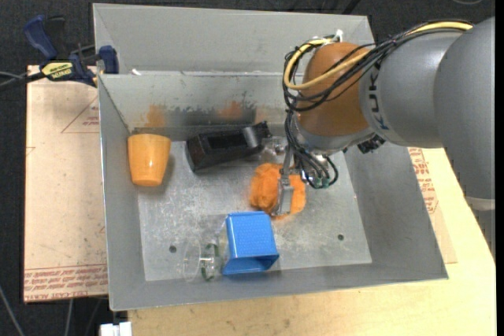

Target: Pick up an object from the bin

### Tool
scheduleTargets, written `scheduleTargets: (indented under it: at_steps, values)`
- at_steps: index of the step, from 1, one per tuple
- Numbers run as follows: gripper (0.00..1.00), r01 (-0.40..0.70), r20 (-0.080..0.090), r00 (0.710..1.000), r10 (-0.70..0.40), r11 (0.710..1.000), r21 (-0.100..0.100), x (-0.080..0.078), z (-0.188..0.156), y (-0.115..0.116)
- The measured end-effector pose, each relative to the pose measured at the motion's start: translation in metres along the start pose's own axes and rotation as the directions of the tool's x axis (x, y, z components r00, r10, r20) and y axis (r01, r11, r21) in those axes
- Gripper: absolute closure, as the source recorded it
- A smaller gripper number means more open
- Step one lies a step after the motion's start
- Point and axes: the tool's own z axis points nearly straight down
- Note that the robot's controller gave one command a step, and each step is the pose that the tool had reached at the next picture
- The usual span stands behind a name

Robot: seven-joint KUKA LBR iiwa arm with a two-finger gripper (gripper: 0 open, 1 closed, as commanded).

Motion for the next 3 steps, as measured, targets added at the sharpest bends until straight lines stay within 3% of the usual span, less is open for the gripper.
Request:
scheduleTargets:
  at_steps: [1, 2, 3]
  values:
    - [1.0, -0.013, 0.019, 1.0, 0.013, 1.0, -0.001, -0.023, 0.0, 0.007]
    - [1.0, -0.013, 0.019, 1.0, 0.013, 1.0, -0.001, -0.023, 0.0, 0.007]
    - [1.0, 0.013, 0.026, 1.0, -0.013, 1.0, -0.001, -0.025, -0.198, -0.004]
